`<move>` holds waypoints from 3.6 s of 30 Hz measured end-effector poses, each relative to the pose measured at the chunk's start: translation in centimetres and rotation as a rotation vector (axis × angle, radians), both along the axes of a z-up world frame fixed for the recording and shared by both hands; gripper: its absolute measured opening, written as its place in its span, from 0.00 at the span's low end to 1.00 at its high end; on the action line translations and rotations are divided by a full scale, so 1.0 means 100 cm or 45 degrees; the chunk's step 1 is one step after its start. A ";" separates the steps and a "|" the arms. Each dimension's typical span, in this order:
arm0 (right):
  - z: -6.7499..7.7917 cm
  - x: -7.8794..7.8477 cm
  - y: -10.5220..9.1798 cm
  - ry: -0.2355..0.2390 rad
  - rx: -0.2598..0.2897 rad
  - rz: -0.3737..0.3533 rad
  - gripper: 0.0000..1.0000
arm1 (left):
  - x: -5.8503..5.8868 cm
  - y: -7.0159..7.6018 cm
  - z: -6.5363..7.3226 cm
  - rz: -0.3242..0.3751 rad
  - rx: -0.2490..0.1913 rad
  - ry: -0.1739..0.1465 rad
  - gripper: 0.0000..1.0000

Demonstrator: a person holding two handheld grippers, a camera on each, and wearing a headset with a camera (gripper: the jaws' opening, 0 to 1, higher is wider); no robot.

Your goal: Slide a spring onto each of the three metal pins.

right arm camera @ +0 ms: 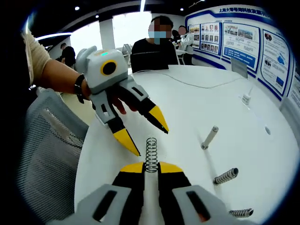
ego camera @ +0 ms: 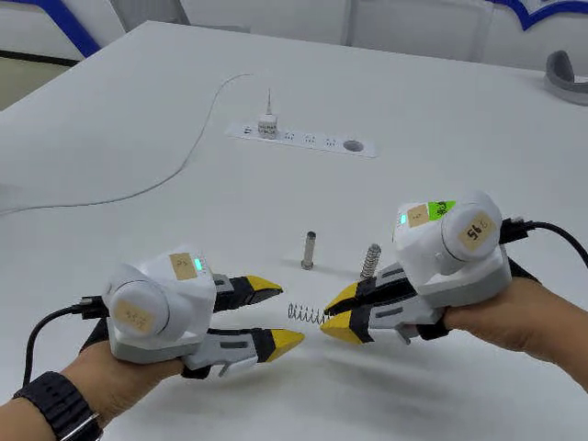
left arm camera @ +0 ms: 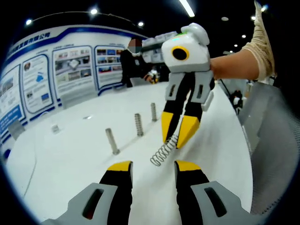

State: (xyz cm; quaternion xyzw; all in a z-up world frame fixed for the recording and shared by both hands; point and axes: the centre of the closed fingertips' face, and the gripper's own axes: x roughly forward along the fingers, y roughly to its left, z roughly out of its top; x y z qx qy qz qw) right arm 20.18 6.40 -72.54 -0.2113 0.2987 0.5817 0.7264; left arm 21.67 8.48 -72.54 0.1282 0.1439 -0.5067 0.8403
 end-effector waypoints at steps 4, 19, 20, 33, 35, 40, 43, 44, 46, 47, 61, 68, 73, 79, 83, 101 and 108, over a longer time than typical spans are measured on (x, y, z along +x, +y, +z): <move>0.000 -0.003 0.001 0.009 -0.017 0.023 0.12 | -0.003 -0.003 0.001 -0.029 0.011 -0.017 0.31; 0.000 -0.012 0.003 0.066 -0.067 0.078 0.12 | -0.015 -0.011 -0.005 -0.129 0.063 -0.060 0.14; 0.001 -0.012 0.003 0.066 -0.068 0.078 0.12 | -0.014 -0.011 -0.005 -0.128 0.062 -0.065 0.13; 0.023 -0.008 0.010 0.095 0.015 0.032 0.12 | -0.014 -0.012 -0.001 -0.119 0.030 -0.060 0.12; 0.025 -0.008 0.012 0.095 0.029 0.025 0.12 | -0.014 -0.012 -0.001 -0.115 0.024 -0.053 0.12; 0.033 -0.006 0.020 0.112 0.086 0.008 0.12 | -0.016 -0.012 -0.003 -0.116 0.022 -0.041 0.11; 0.035 -0.005 0.023 0.113 0.102 0.003 0.12 | -0.017 -0.014 -0.003 -0.120 0.017 -0.033 0.11; 0.036 -0.005 0.024 0.111 0.104 0.003 0.12 | -0.017 -0.014 -0.003 -0.118 0.015 -0.030 0.11; 0.037 -0.004 0.026 0.108 0.115 -0.001 0.12 | -0.017 -0.015 -0.003 -0.117 0.009 -0.027 0.11; 0.038 -0.003 0.028 0.105 0.123 -0.004 0.12 | -0.017 -0.016 -0.002 -0.117 0.002 -0.022 0.11; 0.049 0.003 0.040 0.041 0.193 -0.035 0.11 | -0.011 -0.019 0.005 -0.089 -0.061 -0.002 0.11; 0.051 0.006 0.040 0.014 0.203 -0.043 0.11 | -0.008 -0.018 0.007 -0.066 -0.079 0.004 0.11; 0.050 0.007 0.040 -0.009 0.192 -0.043 0.11 | -0.007 -0.017 0.007 -0.055 -0.077 0.007 0.11; 0.050 0.006 0.041 -0.033 0.191 -0.027 0.12 | -0.006 -0.015 0.006 -0.045 -0.079 0.019 0.10; 0.051 0.005 0.042 -0.049 0.197 -0.015 0.13 | -0.005 -0.013 0.007 -0.034 -0.076 0.022 0.10; 0.048 0.005 0.041 -0.074 0.185 -0.007 0.12 | -0.005 -0.011 0.006 -0.044 -0.040 0.016 0.10; 0.049 0.006 0.042 -0.073 0.200 -0.016 0.12 | -0.005 -0.011 0.008 -0.039 -0.045 0.006 0.11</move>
